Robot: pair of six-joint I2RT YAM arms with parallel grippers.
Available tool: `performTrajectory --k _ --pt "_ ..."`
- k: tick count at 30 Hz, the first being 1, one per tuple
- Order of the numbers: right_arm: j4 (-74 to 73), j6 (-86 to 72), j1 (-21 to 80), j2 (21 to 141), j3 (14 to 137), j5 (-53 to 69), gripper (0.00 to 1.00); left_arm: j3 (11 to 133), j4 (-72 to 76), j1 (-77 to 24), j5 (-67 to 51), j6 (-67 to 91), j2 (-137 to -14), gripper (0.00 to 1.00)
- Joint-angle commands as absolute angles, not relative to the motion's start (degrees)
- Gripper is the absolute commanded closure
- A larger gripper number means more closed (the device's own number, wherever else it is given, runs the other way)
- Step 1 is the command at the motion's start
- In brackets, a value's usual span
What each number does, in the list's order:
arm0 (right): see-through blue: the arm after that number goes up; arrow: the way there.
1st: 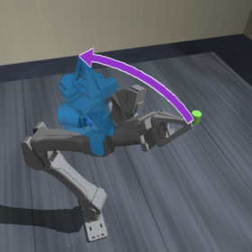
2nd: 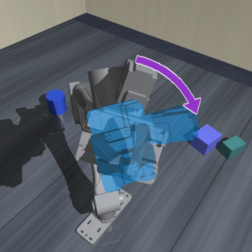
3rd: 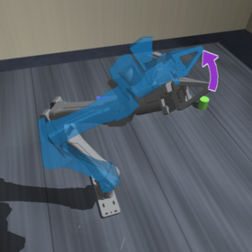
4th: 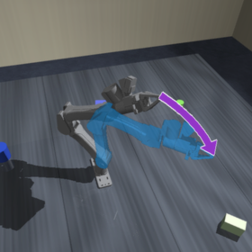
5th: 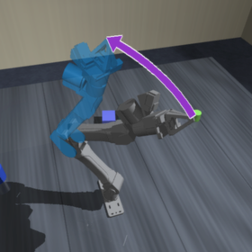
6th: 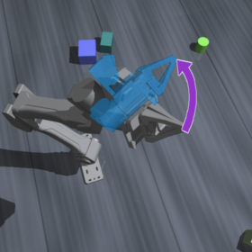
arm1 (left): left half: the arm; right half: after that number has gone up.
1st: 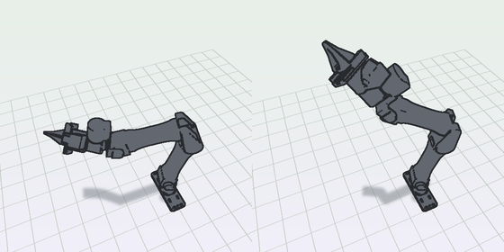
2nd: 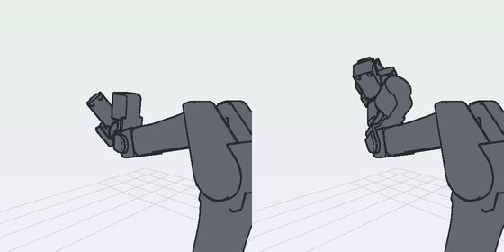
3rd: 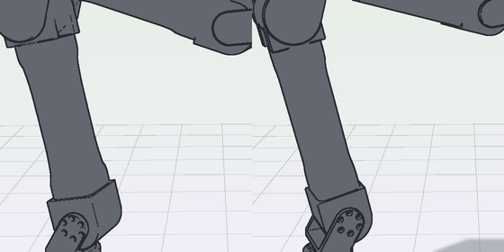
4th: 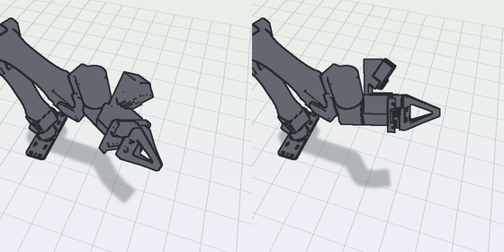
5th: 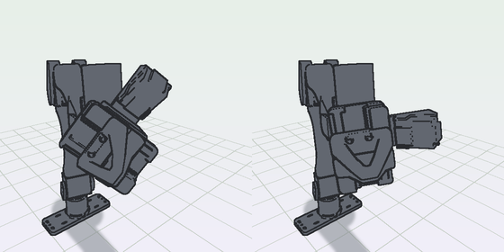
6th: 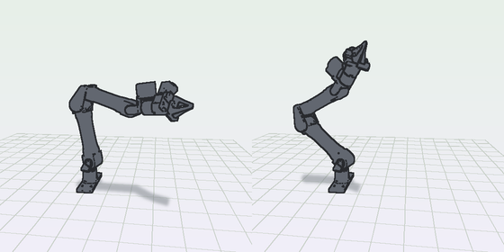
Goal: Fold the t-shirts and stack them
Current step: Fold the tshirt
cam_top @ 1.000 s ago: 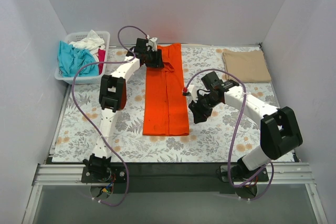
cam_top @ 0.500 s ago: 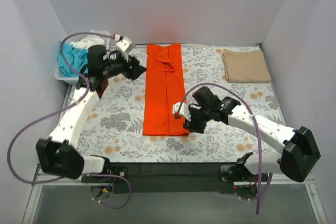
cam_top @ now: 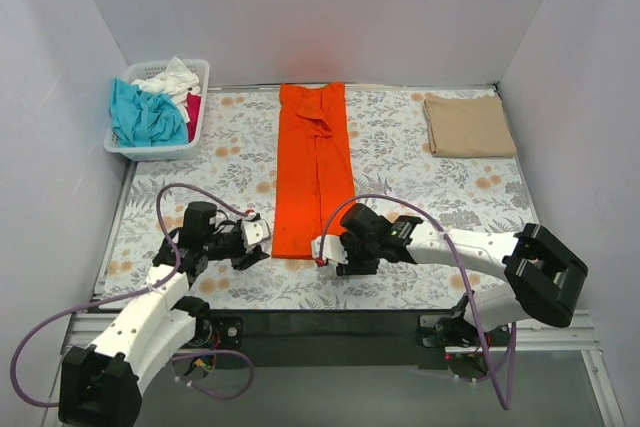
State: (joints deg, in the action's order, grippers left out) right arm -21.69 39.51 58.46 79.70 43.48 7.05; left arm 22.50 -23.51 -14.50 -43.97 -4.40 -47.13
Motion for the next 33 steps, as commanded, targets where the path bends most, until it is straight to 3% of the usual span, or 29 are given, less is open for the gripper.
performTrajectory --k 1,13,21,27,31,33 --pt "-16.2 40.4 59.5 80.3 41.7 4.7 0.56 20.4 -20.1 -15.1 -45.7 -14.3 -44.5 0.61" --pt "-10.1 39.3 59.6 84.1 37.5 5.5 0.75 19.9 -13.9 -19.7 -46.1 -16.4 -56.1 0.58" --pt "-9.8 39.6 59.7 84.5 35.5 4.7 0.98 17.5 -4.2 -25.1 -38.5 -11.5 -62.8 0.59" --pt "-10.5 40.3 59.6 83.1 34.1 4.0 0.99 17.2 -3.0 -27.9 -34.5 -12.1 -67.1 0.61" --pt "-11.5 39.4 59.7 81.7 35.0 4.0 0.99 17.9 -3.2 -29.1 -33.0 -11.3 -69.2 0.72" --pt "-12.1 38.4 59.6 80.3 35.4 3.4 0.86 18.6 -3.9 -29.1 -32.9 -10.8 -69.5 0.78"
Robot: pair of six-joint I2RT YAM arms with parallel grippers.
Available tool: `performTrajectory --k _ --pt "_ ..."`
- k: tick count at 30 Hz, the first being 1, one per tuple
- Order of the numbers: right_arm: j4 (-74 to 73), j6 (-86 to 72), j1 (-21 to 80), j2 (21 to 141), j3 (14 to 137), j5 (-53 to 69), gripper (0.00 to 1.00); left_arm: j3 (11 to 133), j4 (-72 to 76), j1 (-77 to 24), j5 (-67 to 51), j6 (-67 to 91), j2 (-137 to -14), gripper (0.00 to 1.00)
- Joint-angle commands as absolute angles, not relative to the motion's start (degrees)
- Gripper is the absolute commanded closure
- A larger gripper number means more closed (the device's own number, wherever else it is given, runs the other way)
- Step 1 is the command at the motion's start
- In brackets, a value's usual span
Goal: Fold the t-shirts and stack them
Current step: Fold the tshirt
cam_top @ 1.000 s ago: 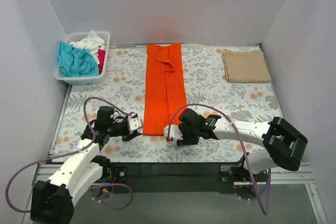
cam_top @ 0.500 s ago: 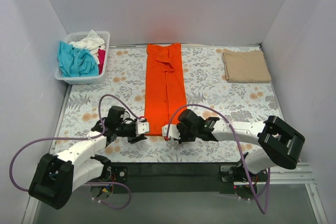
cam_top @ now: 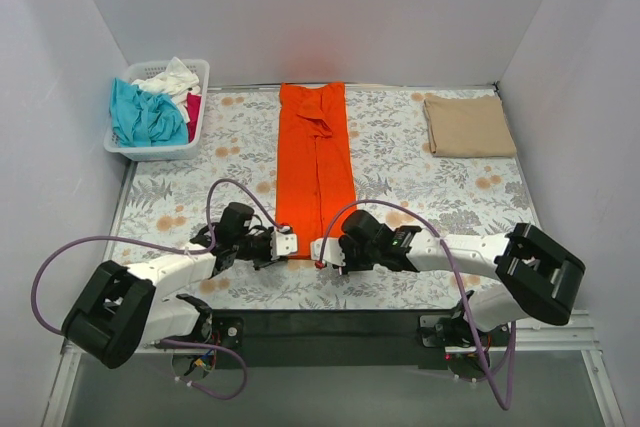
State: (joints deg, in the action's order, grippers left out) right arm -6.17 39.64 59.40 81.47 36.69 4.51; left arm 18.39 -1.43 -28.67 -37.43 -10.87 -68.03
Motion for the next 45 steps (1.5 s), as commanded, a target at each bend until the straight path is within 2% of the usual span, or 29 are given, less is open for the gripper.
performTrajectory --k 1,2,3,6,14,18,21,26,31,36,45 --pt "-12.2 38.3 59.6 78.3 35.7 3.3 0.81 18.8 -4.5 -29.1 -32.9 -11.2 -69.7 0.80" --pt "-12.7 38.1 59.6 77.4 35.8 3.3 0.72 19.0 -5.0 -29.1 -33.0 -11.2 -69.6 0.84" --pt "-13.1 38.1 59.6 75.5 36.3 3.3 0.67 19.2 -5.3 -29.1 -32.9 -11.3 -69.6 0.86" --pt "-15.4 38.4 59.6 73.7 37.3 3.1 0.65 19.6 -6.1 -29.2 -32.8 -11.2 -69.8 0.91" --pt "-11.1 40.0 59.5 75.1 34.7 2.7 0.58 20.2 -7.0 -29.1 -32.3 -10.9 -70.5 0.93" --pt "-8.5 40.4 59.5 77.3 34.5 2.3 0.58 20.3 -7.2 -29.2 -32.1 -11.1 -70.5 0.93" --pt "-9.5 40.3 59.6 75.5 35.2 3.8 0.61 20.3 -7.2 -29.2 -31.7 -11.4 -70.5 0.93" --pt "-22.5 40.6 59.5 71.9 41.0 13.4 0.67 20.3 -7.6 -29.2 -31.7 -11.8 -70.6 0.93" --pt "-26.2 43.5 59.5 71.5 43.2 16.9 0.68 20.7 -7.4 -29.2 -31.8 -10.8 -71.0 0.93" --pt "-21.5 43.8 57.9 74.1 41.6 13.1 0.58 20.3 -7.6 -29.1 -32.2 -10.6 -70.1 0.93" --pt "-13.7 43.5 54.1 77.3 39.2 11.3 0.57 20.0 -7.6 -29.2 -32.2 -10.8 -69.5 0.93"
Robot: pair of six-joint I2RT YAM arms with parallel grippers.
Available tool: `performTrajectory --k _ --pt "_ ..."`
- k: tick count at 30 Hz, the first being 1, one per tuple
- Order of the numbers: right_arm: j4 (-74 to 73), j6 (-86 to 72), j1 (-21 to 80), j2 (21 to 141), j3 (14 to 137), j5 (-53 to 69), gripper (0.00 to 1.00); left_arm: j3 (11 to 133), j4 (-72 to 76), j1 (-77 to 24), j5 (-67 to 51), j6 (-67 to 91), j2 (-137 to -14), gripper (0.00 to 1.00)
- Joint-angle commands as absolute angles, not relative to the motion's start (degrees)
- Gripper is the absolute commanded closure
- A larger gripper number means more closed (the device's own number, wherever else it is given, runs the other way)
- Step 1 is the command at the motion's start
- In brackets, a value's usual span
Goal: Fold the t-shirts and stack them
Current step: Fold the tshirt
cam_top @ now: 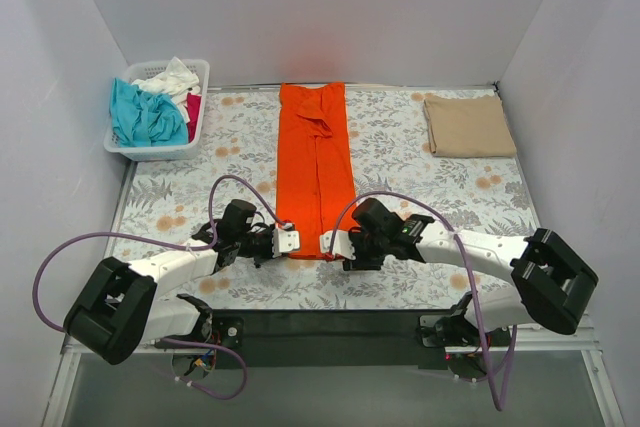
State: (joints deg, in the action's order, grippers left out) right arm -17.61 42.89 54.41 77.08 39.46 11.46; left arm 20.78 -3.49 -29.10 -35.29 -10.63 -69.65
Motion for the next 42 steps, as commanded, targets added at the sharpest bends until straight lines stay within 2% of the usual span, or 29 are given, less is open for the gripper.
performTrajectory --k 1,12,16,17,20,24,26,31,35,42 --pt "-13.5 43.6 53.8 77.4 38.9 11.4 0.56 20.0 -7.5 -29.2 -32.3 -10.9 -69.6 0.93" --pt "-8.8 43.9 53.3 82.8 35.3 13.2 0.61 20.7 -7.7 -29.2 -31.6 -11.2 -71.1 0.92" --pt "-7.6 44.4 53.3 84.5 34.1 12.1 0.76 21.0 -9.4 -29.1 -31.6 -12.9 -71.2 0.86" --pt "-7.6 44.3 53.3 84.8 34.2 11.9 0.84 20.8 -9.9 -29.2 -31.7 -14.2 -70.8 0.85" --pt "-7.8 44.2 53.3 84.7 34.4 11.7 0.98 20.4 -11.9 -29.2 -32.1 -16.2 -69.7 0.79" --pt "-8.4 44.1 53.3 84.5 34.8 11.2 0.99 20.4 -12.7 -29.5 -31.3 -16.8 -69.9 0.76" --pt "-8.8 44.1 53.3 84.5 34.8 11.1 0.99 20.9 -12.7 -29.7 -30.1 -16.1 -71.5 0.82" --pt "-9.9 43.0 53.3 83.1 33.9 11.3 0.99 20.2 -13.4 -30.6 -26.9 -18.4 -73.3 0.89" --pt "-11.2 42.2 53.5 81.8 33.8 11.3 0.99 20.3 -14.9 -31.0 -28.6 -18.3 -71.1 1.00" --pt "-19.5 38.2 54.8 72.4 38.1 15.5 0.99 22.8 -25.5 -31.2 -35.8 -17.7 -60.2 1.00"
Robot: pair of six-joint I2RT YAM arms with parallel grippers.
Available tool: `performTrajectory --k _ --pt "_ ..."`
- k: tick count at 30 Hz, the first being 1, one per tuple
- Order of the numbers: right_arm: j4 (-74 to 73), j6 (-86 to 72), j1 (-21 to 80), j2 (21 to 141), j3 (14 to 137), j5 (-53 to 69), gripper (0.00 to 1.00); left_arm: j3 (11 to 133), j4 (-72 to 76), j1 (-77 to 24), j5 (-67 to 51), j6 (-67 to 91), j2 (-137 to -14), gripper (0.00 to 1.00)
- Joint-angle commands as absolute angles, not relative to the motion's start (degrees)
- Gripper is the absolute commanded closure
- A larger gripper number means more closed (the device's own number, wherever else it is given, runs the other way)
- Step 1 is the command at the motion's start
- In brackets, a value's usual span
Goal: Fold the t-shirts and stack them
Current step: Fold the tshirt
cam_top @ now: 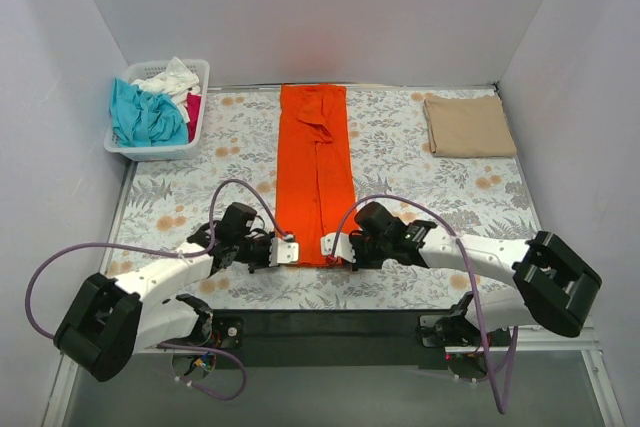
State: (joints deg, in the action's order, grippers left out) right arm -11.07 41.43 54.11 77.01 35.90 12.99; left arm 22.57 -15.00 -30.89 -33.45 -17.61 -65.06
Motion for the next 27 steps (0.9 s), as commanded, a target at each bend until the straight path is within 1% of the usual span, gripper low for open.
performTrajectory --k 1,4,9,13,19,23,27 --pt "-19.9 38.1 54.8 71.6 38.3 15.6 0.99 23.0 -25.9 -31.1 -36.2 -17.3 -59.2 1.00" --pt "-21.1 38.1 54.8 71.1 39.1 13.8 0.99 23.9 -26.5 -31.2 -35.9 -14.9 -57.6 1.00" --pt "-20.5 38.9 54.0 73.8 41.2 13.5 0.99 26.2 -25.5 -31.2 -35.8 -12.8 -58.7 1.00" --pt "-20.2 41.0 50.2 74.6 44.3 12.7 0.99 28.6 -22.6 -30.5 -34.2 -11.6 -59.7 1.00" --pt "-20.6 45.5 44.9 78.0 50.8 12.9 0.99 34.9 -17.1 -24.2 -34.5 -11.3 -66.3 1.00" --pt "-19.8 48.9 42.5 83.7 55.4 13.3 0.99 37.9 -8.6 -20.9 -31.8 -11.2 -71.6 1.00" --pt "-18.5 51.0 39.5 89.4 60.6 14.0 0.99 41.0 -2.6 -19.9 -30.7 -11.7 -77.3 1.00"
